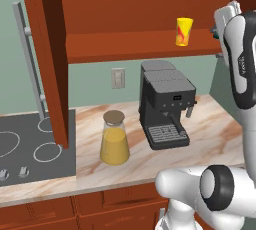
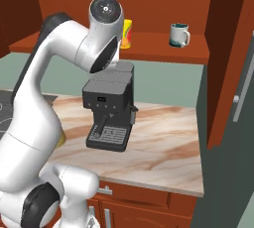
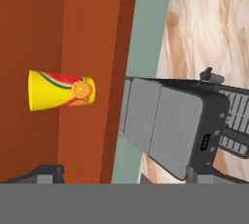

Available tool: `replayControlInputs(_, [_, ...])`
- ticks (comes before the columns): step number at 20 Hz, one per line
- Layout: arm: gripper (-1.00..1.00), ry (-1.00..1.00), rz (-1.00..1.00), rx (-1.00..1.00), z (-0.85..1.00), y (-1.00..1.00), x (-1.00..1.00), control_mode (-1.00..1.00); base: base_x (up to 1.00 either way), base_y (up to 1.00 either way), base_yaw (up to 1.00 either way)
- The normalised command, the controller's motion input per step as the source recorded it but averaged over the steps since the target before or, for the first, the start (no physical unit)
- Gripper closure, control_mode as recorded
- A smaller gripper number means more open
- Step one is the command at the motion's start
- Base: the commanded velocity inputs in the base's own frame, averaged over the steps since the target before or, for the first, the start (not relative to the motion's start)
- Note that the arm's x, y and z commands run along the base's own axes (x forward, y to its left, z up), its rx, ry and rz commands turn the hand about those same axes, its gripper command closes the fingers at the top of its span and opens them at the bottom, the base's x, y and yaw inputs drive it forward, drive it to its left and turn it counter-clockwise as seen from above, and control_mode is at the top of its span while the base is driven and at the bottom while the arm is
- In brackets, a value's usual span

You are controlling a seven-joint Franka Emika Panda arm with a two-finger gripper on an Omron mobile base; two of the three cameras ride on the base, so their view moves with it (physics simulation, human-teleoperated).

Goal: There is a tray on the dining counter. Grab the cup, mug, and pitcher and place them on the tray. The pitcher may be placed next to the tray if it cannot fit the tray.

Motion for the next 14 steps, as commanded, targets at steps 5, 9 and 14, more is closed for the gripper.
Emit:
replayControlInputs(5, [-1.0, 0.0, 0.0, 0.05, 0.3, -0.11, 0.15, -1.0, 0.0, 0.0, 0.0])
replayControlInputs(9, [-1.0, 0.0, 0.0, 0.05, 0.22, -0.1, 0.22, -1.0, 0.0, 0.0, 0.0])
replayControlInputs(14, [-1.0, 0.0, 0.0, 0.0, 0.01, 0.0, 0.31, -1.0, 0.0, 0.0, 0.0])
